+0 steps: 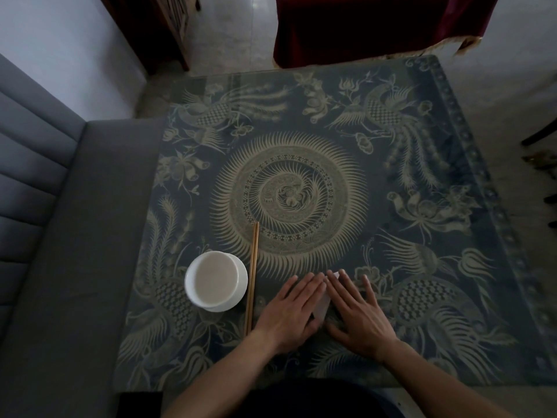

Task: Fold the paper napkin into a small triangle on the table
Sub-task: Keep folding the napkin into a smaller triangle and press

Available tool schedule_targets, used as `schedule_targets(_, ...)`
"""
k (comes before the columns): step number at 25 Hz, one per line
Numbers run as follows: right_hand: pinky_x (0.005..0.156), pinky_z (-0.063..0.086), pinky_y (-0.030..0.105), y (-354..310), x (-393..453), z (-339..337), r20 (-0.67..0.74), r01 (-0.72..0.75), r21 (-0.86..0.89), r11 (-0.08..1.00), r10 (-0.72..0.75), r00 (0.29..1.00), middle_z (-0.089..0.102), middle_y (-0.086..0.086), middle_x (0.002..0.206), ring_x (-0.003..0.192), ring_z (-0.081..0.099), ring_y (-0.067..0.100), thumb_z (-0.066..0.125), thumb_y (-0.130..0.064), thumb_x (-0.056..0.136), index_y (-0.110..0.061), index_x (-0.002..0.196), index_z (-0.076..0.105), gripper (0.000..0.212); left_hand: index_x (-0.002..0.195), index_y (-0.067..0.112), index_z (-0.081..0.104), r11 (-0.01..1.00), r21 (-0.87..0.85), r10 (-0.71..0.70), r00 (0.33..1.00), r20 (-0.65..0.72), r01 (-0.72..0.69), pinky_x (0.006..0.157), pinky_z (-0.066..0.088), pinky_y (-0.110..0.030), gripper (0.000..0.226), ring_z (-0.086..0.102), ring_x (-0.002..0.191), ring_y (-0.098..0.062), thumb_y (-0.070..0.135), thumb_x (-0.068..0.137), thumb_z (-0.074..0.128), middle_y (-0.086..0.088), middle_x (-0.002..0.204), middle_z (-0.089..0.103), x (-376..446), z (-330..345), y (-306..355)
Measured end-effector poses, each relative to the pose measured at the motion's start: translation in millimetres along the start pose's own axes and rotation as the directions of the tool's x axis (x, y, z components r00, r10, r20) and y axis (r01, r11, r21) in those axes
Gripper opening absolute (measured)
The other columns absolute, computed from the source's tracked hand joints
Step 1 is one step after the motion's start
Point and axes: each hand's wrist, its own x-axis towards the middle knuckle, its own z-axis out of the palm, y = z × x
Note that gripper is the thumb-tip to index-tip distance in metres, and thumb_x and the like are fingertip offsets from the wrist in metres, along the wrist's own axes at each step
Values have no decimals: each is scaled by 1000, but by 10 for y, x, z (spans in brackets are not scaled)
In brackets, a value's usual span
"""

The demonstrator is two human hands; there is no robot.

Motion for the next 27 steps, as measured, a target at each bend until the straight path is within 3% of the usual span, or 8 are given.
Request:
schedule_targets(6,113,7,55,110,-18,34,65,17,-59,998,-13,998,15,3,164,150,2,19,38,-62,94,-14,156,20,80,156,15,1,998,-55,18,999,33,-16,118,-4,-38,72,-13,148,-11,50,101,31,-1,164,-5,-102,170,109)
schedule_targets(13,113,7,55,101,-6,9,74,2,-51,999,2,997,13,3,164,150,1,19,37,-60,96,-14,156,18,78,152,13,26,974,72,204,973,109,-213,117,10,-42,72,15,149,-17,55,95,36,-5,160,25,-416,377,88)
schedule_targets(18,114,6,55,85,-10,-14,81,-8,-27,1000,10,997,9,1,164,150,3,19,38,-63,94,-16,157,14,82,149,14,32,927,148,345,938,21,-344,117,16,-43,64,24,146,-18,53,98,34,-5,156,34,-448,421,16)
schedule_targets(21,113,10,53,55,6,-40,54,-12,-7,1000,13,998,12,2,163,149,14,22,43,-60,91,-15,156,21,82,144,13,43,910,114,412,903,-126,-399,113,31,-41,51,42,136,-21,41,100,43,-6,147,49,-328,293,-63)
schedule_targets(24,114,22,49,33,16,-94,-41,-154,40,987,156,987,30,1,158,143,32,26,43,-55,89,-13,150,37,74,126,12,58,972,-4,227,941,-253,-235,91,46,-36,33,60,106,-23,28,97,55,-6,121,64,-41,5,-116)
schedule_targets(27,104,40,51,-13,22,-121,-106,-276,54,960,281,954,54,6,136,128,48,28,37,-62,90,-11,136,52,70,116,14,60,988,-140,-77,991,-106,62,81,47,-35,28,60,99,-24,29,92,62,-4,111,61,247,-303,-76)
